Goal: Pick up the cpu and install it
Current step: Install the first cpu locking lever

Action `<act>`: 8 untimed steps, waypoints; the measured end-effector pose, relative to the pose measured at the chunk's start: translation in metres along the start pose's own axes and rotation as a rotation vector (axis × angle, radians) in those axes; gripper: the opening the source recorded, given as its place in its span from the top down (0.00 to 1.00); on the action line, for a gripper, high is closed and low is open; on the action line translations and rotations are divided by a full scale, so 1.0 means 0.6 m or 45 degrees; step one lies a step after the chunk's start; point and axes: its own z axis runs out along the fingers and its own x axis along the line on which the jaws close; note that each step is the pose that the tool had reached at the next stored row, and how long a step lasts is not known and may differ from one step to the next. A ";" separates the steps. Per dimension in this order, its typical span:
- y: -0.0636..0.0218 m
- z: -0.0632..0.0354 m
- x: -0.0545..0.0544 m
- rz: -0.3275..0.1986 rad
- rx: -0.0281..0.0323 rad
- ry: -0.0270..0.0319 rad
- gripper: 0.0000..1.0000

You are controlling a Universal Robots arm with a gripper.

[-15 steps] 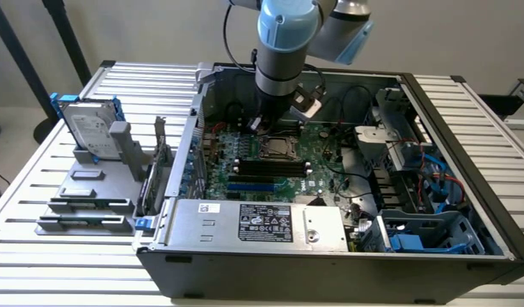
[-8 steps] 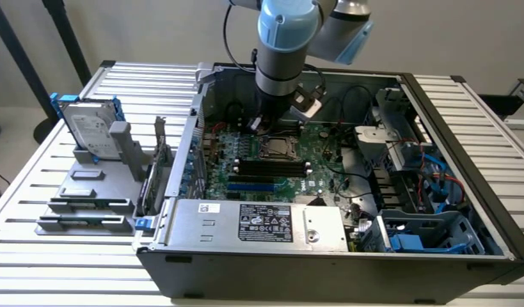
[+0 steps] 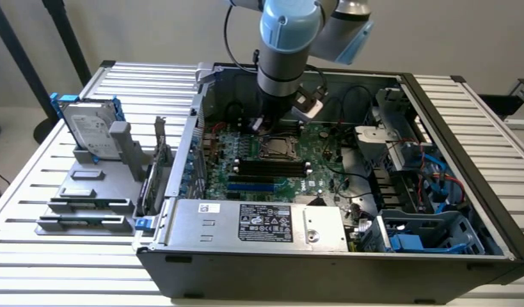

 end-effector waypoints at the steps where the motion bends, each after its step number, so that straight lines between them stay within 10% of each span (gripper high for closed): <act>1: 0.001 0.000 0.000 0.000 0.0000 0.0000 0.89; 8: 0.005 0.002 0.003 0.000 -0.0004 -0.0006 0.89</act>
